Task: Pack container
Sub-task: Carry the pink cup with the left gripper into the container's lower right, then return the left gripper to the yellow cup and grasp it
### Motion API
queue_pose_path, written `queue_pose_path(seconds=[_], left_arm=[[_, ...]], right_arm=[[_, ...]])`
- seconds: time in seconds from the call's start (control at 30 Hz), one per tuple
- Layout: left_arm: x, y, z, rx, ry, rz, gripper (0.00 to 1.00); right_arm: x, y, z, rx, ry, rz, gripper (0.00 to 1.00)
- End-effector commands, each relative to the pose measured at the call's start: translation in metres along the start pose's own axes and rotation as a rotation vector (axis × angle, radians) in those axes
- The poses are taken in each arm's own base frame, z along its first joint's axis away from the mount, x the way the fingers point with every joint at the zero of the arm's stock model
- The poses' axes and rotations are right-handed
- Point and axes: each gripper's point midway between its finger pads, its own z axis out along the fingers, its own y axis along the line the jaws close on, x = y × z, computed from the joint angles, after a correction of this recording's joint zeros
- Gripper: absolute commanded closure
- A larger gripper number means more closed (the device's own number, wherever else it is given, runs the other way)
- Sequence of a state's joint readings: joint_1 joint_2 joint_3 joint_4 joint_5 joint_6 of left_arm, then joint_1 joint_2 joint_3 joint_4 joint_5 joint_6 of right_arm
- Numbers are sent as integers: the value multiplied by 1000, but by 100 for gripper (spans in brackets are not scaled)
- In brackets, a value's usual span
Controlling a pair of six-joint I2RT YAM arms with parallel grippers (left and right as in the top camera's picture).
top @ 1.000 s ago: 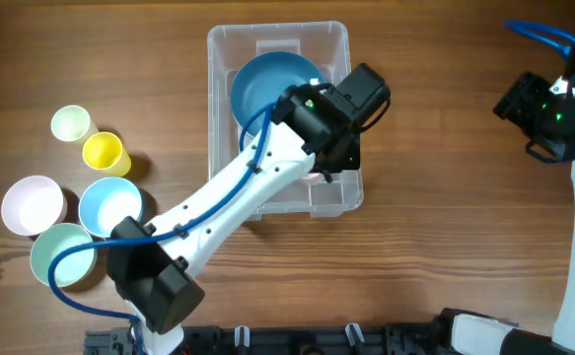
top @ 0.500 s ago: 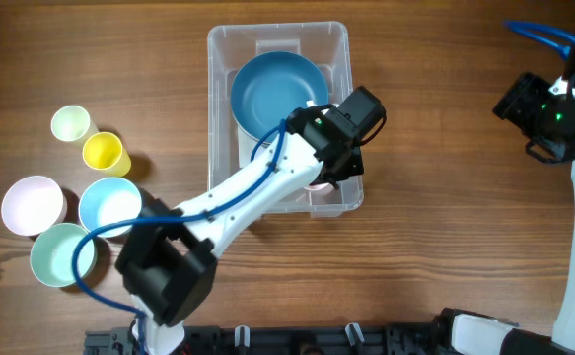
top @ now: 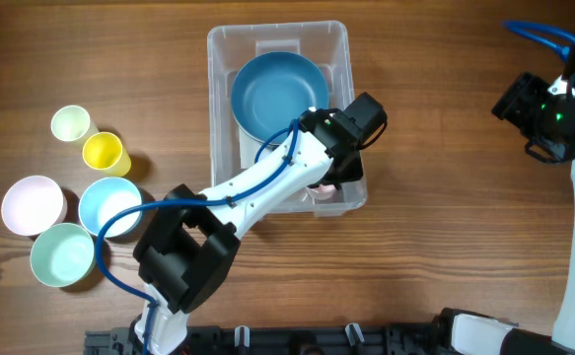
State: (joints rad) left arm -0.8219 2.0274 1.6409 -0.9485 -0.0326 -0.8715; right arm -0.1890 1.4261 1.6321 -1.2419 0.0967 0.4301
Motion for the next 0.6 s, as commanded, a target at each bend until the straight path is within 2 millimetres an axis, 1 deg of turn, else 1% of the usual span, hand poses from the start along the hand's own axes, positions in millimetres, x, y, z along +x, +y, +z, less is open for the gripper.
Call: queue_pose_path(seconds=[0.0,0.03,0.1,0.13,0.17,0.2,0.23,0.3,0.33,0.4,0.47,0.5,0.57], left_arm=[[-8,-2,-15,22,-32,58,34],[-14,-4,-29,44,-54,75,32],[-23,-6,-49,68,-85,85,29],[-33,-2,-68,72,-125,76,29],[-47,6,-98,77,-195,70,28],[-57,15,-118,71,-244,48,28],[-67,30,-139,63,-298,18,28],[-81,63,-173,42,-364,-49,27],[-86,81,-185,22,-385,-84,27],[-95,129,-205,-49,-416,-174,27],[-101,174,-216,-115,-417,-271,25],[-105,202,-218,-158,-405,-336,24],[-109,246,-217,-224,-381,-445,24]], right_arm=[[2,1,5,-4,18,6,25],[2,1,5,-4,18,6,24],[2,1,5,-4,18,6,25],[2,1,5,-4,18,4,25],[2,1,5,-3,18,2,25],[2,1,5,-3,19,2,25],[2,1,5,-3,20,2,25],[2,1,7,-1,25,1,25],[3,1,8,-1,27,-3,25],[3,2,9,1,31,-4,25],[3,2,12,4,37,-5,25],[3,2,13,6,41,-5,25],[4,3,16,3,50,-8,25]])
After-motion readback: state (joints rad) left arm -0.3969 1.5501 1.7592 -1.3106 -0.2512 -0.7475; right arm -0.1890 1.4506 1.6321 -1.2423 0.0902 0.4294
